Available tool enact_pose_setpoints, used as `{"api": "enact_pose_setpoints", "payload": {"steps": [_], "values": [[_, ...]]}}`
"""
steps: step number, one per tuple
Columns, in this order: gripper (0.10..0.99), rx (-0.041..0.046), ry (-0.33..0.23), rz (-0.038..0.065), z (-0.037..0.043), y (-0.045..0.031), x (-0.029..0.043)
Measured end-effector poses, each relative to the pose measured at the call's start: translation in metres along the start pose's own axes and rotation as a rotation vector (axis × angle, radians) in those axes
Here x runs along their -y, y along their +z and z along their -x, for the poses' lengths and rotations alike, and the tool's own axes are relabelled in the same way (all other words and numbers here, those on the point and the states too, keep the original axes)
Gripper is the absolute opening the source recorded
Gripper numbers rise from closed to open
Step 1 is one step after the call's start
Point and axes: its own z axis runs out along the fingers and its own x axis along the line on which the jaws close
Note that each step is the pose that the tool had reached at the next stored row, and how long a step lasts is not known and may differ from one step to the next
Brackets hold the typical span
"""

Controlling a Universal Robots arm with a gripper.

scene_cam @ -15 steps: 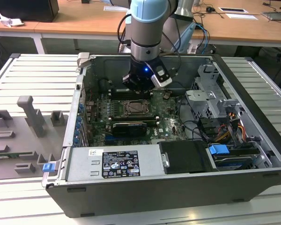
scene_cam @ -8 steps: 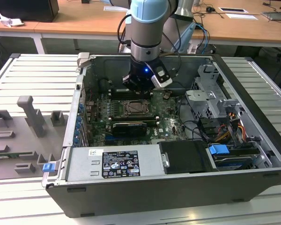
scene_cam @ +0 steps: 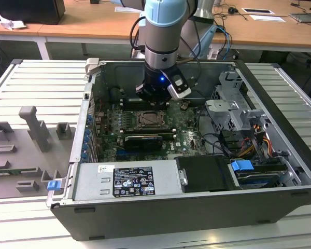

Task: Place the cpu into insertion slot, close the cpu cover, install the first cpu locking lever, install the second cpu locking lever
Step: 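Install the second cpu locking lever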

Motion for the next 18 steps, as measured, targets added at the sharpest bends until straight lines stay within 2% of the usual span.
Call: {"api": "enact_pose_setpoints", "payload": {"steps": [6,8,9,10,12,14,18], "values": [[0.106,-0.0001,0.000,0.000,-0.0001,-0.0014,0.0029],[0.106,-0.0001,0.000,0.000,0.0001,-0.0055,0.0024],[0.106,0.0000,0.000,0.000,0.0002,-0.0092,0.0021],[0.106,0.0000,0.000,0.001,0.0005,-0.0166,0.0012],[0.106,0.0000,0.000,0.001,0.0008,-0.0236,0.0005],[0.106,0.0002,0.000,0.001,0.0008,-0.0251,0.0013],[0.106,0.0001,0.000,0.001,0.0002,-0.0261,0.0094]]}}
